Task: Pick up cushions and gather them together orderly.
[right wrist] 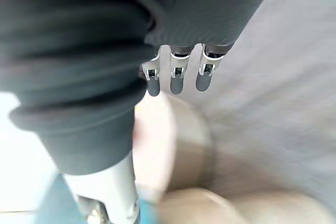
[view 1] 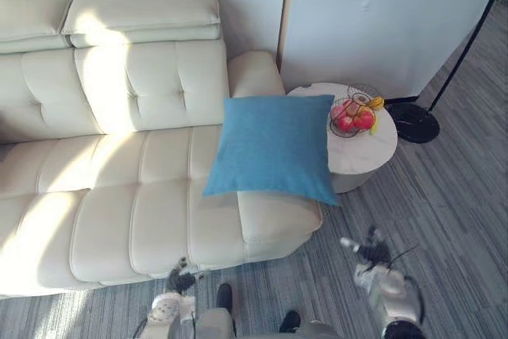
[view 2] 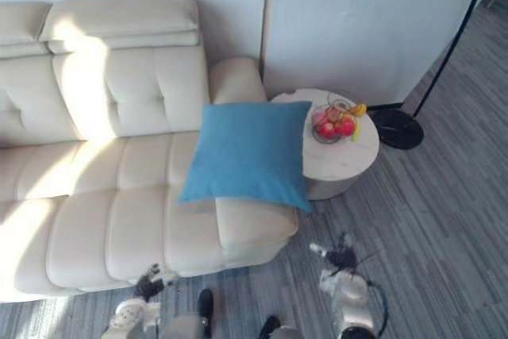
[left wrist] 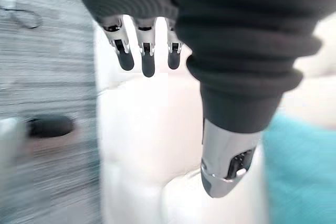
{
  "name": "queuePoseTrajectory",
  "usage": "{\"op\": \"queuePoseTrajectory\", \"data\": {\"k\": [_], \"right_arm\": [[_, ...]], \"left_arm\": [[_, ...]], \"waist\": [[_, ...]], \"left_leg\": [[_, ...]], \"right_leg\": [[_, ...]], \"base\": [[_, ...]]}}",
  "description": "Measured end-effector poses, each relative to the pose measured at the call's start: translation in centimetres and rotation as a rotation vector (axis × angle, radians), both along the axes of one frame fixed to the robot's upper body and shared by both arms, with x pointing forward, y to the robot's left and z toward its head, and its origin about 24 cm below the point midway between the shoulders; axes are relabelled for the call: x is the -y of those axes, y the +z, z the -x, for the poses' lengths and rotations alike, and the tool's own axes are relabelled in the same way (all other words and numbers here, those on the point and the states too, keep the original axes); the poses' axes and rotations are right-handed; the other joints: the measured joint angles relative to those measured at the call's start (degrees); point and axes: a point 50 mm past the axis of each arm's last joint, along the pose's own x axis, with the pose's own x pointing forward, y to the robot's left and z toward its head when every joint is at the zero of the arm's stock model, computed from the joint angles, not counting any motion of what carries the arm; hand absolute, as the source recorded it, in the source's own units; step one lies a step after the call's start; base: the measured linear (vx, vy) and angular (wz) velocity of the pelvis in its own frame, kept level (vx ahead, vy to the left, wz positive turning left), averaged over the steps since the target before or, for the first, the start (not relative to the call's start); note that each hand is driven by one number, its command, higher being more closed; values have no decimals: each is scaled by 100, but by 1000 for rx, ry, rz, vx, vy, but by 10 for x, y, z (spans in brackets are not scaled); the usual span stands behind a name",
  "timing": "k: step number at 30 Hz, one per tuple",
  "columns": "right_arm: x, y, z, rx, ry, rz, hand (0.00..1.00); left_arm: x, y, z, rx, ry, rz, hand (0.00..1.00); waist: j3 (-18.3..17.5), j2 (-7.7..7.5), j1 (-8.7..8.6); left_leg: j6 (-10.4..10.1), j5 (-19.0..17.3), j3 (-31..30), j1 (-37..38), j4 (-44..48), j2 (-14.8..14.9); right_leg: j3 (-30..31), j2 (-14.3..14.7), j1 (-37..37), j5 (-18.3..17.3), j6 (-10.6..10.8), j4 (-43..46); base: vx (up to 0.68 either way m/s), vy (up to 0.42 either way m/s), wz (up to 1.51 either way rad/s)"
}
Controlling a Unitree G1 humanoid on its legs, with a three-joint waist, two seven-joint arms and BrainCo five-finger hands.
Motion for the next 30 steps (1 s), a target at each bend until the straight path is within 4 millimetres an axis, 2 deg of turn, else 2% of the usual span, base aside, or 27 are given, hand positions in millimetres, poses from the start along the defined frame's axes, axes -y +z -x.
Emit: {"op": "queuePoseTrajectory", "data": {"k": [1, 3, 5, 8, 9, 10, 11, 12, 13, 14, 15, 17, 18, 20, 21, 27, 30], "right_arm": [[4, 8, -4, 29, 8, 23, 0], [11, 40, -21, 137, 39, 89, 0], [11, 56, -31, 198, 56, 111, 0], [4, 79, -51, 284, 87, 117, 0], [-2, 94, -65, 329, 117, 135, 0], [-2, 96, -67, 332, 121, 137, 0], [-8, 108, -79, 367, 142, 140, 0], [-13, 124, -93, 417, 146, 134, 0], [-14, 129, -98, 434, 146, 128, 0], [-18, 147, -111, 478, 146, 122, 0], [-19, 157, -118, 499, 146, 127, 0], [-15, 196, -134, 583, 120, 163, 0], [-13, 206, -137, 601, 108, 171, 0], [-8, 240, -147, 666, 64, 193, 0], [-7, 252, -150, 688, 44, 195, 0], [-9, 286, -158, 756, -21, 144, 0], [-10, 293, -160, 775, -41, 121, 0]], "left_arm": [[-5, 4, -1, 20, 16, -4, 0], [-22, 18, -8, 91, 77, -25, 0], [-31, 32, -16, 163, 119, -38, 0], [-43, 57, -37, 284, 140, -72, 0], [-44, 73, -56, 358, 147, -65, 0], [-45, 74, -58, 365, 149, -64, 0], [-45, 88, -72, 427, 156, -59, 0], [-43, 107, -92, 501, 157, -48, 0], [-43, 114, -99, 527, 159, -47, 0], [-43, 135, -116, 603, 156, -45, 0], [-43, 148, -125, 647, 159, -54, 0], [-46, 196, -151, 807, 163, -73, 0], [-49, 208, -157, 837, 163, -85, 0], [-59, 245, -172, 921, 196, -110, 0], [-62, 258, -177, 944, 209, -120, 0], [-59, 292, -196, 1006, 250, -83, 0], [-54, 301, -202, 1013, 241, -80, 0]], "waist": [[-8, 7, 0], [-40, 51, -2], [-72, 66, -9], [-86, 43, 30], [-81, 51, 46], [-80, 53, 48], [-69, 40, 53], [3, 35, 72], [54, 33, 73], [174, 33, 77], [234, 28, 80], [531, 41, 130], [606, 39, 136], [895, 26, 149], [1091, 16, 160], [1488, -31, 139], [1495, -31, 104]], "left_leg": [[0, 0, 34, 5, -56, -10], [0, 0, 144, -17, -153, -50], [0, 0, 174, -89, -145, -70], [23, 108, 251, -274, -129, -71], [77, 291, 242, -437, -129, -70], [82, 300, 239, -456, -127, -69], [185, 403, 231, -609, -105, -61], [201, 425, 215, -784, -17, -57], [207, 429, 211, -810, 6, -56], [209, 429, 194, -952, 128, -48], [209, 429, 188, -1026, 165, -43], [210, 430, 208, -1225, 222, -10], [210, 429, 214, -1311, 288, -3], [214, 428, 274, -1563, 365, 25], [219, 431, 309, -1594, 387, 29], [257, 460, 370, -2096, 557, 95], [264, 505, 370, -2302, 553, 118]], "right_leg": [[44, 0, -25, 18, 30, -23], [209, 5, -122, 42, 69, -109], [266, 1, -180, 56, 93, -167], [350, -2, -354, 234, 72, -218], [358, 13, -519, 390, 5, -207], [357, 15, -531, 401, -11, -206], [357, 27, -681, 461, -59, -197], [337, 22, -813, 469, -72, -163], [335, 19, -836, 471, -76, -150], [338, 2, -954, 470, -78, -76], [349, -2, -1029, 467, -83, -39], [428, -9, -1317, 454, -102, 151], [465, -16, -1412, 449, -108, 214], [570, -47, -1793, 419, -149, 452], [627, -59, -1882, 412, -162, 540], [792, -28, -2462, 461, -232, 704], [791, -5, -2674, 491, -271, 711]], "base": [[-80, 87, -14], [-14, 71, -18], [37, 60, -11], [72, 37, -8], [75, 21, 0], [126, 9, 0], [102, -9, 3], [116, -12, 3], [49, -15, 5], [0, 0, 0], [-6, -6, -3], [-30, 0, -12], [-61, 2, -16], [-71, 2, -25], [-62, 5, -24], [-48, -6, -14], [-8, -13, -3]]}}
